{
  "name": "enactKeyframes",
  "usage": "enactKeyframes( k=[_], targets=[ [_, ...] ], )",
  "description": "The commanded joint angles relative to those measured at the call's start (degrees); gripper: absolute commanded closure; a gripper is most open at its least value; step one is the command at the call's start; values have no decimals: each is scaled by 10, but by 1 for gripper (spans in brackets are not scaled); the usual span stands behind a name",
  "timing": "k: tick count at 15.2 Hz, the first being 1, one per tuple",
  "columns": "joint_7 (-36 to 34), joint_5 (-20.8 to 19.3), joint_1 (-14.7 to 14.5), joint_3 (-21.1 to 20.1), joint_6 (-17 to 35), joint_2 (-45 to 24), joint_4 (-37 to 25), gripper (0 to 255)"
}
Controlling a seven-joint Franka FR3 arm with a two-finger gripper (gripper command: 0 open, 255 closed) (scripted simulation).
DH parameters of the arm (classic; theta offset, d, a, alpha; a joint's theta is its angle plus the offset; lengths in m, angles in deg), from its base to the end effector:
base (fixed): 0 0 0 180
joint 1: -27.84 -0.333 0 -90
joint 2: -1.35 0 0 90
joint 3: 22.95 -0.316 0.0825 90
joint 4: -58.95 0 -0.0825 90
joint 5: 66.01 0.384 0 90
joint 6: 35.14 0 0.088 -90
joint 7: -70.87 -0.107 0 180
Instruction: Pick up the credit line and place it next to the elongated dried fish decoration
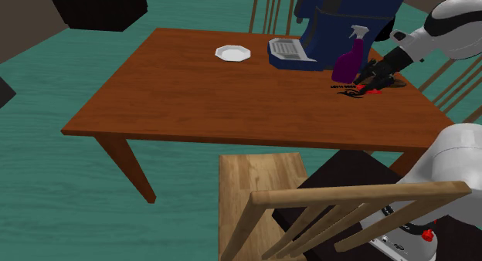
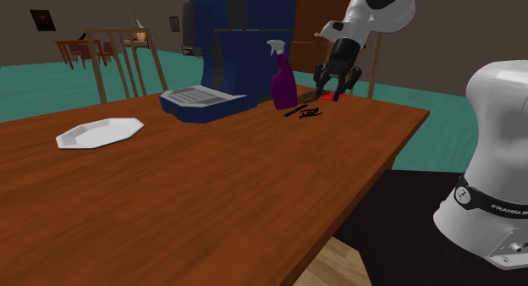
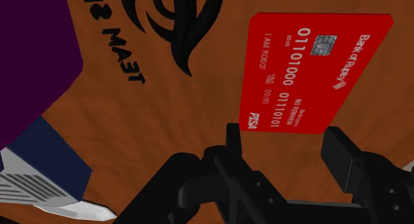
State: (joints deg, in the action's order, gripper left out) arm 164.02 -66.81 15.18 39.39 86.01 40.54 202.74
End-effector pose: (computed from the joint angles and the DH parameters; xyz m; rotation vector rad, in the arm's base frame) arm 0.2743 -0.3163 0.3944 -2.5270 -1.2022 -0.7624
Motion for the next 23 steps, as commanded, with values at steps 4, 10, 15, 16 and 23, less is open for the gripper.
enactKeyframes(
  k=[4, 10, 15, 16, 23],
  targets=[
    [59, -12, -20, 79, -55, -20, -74, 255],
    [123, -24, -88, 199, -116, -39, -182, 255],
    [158, -46, -174, 311, -170, -28, -288, 255],
    [161, -51, -187, 326, -179, -23, -306, 255],
    [168, -71, -209, 363, -137, -7, -281, 255]
  ],
)
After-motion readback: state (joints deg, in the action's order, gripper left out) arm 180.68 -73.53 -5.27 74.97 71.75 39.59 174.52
